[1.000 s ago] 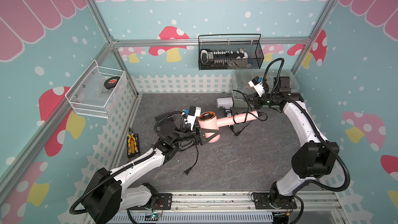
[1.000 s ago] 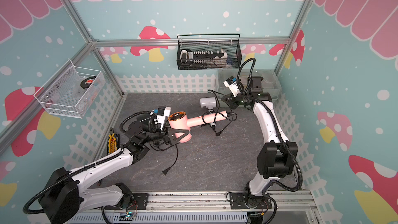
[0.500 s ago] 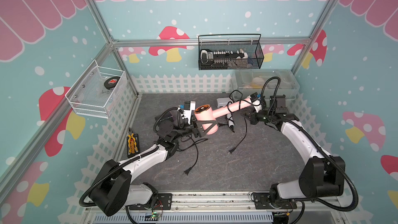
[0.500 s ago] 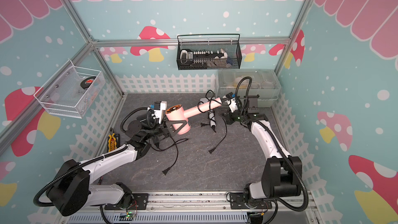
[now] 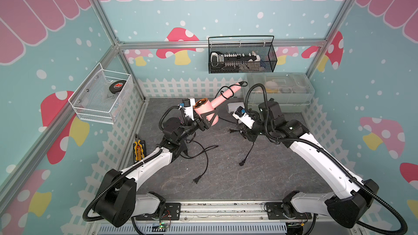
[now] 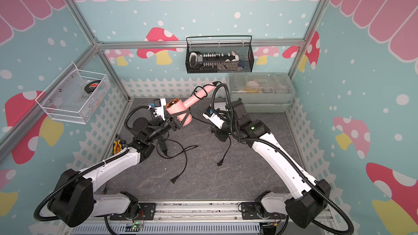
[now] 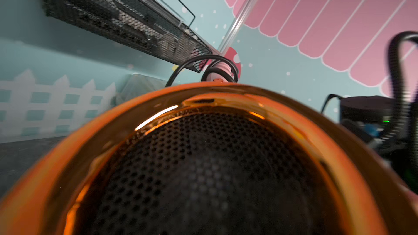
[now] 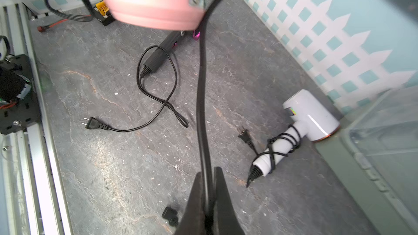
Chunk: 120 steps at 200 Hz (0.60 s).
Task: Wrap the cord around the hair dryer
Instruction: Wrap the power cord around the hair dryer.
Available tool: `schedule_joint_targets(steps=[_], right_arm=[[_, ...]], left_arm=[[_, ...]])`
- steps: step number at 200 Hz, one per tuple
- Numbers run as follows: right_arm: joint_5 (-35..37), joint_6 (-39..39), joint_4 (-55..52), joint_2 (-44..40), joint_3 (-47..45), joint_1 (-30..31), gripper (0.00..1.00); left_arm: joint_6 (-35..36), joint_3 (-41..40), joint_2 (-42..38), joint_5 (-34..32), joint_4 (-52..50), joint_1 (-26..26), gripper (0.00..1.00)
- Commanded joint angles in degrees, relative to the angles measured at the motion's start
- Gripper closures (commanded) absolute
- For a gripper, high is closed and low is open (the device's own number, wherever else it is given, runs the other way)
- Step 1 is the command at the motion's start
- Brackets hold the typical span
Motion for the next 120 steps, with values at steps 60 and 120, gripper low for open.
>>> schedule_joint_targets(steps=[60,120], right_arm=[[19.5,-9.9,-17.8,0.2,21.1,7.6,1.0],[24.4,-14.6,-22.3,3.8,32.7,8.9,1.0]], left_arm=[[9.9,2.8,-5.3,-9.6,-14.7,4.7,1.0],[10.6,3.9,-3.6,-7.7,-19.4,4.7,1.0]])
